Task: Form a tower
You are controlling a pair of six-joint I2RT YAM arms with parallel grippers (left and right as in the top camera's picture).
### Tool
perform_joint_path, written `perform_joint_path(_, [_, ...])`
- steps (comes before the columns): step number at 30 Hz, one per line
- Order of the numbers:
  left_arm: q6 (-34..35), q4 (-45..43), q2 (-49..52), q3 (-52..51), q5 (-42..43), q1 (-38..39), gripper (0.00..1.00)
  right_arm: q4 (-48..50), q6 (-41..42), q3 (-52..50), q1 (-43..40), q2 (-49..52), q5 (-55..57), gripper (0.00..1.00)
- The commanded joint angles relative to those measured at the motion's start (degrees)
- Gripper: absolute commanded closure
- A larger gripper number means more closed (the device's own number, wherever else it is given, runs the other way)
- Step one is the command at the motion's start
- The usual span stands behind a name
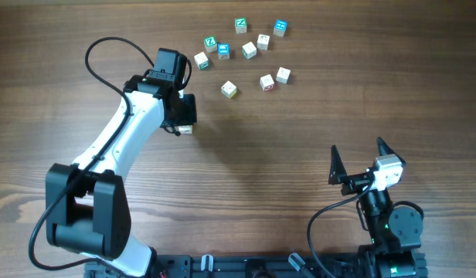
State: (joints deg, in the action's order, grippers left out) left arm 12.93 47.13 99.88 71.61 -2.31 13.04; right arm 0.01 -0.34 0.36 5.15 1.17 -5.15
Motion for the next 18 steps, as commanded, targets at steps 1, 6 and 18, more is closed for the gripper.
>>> perform_joint_path(1, [-0.7,0.87,0.57,-0.37,-0.15,-0.17,0.65,0.33,-0.81,-0.07,-0.2,-0.15,-0.9,0.0])
perform_joint_path(6, [-0.7,1.36,0.57,-0.37,-0.15,-0.17,0.64,0.33,-0.79,-0.07,-0.2,-0.15,-0.9,0.0])
perform_joint_path(18, [-0.72,-0.46,0.57,-0.37,-0.15,-0.17,0.62,0.33,-0.79,-0.07,-0.17,-0.15,-0.92,0.0])
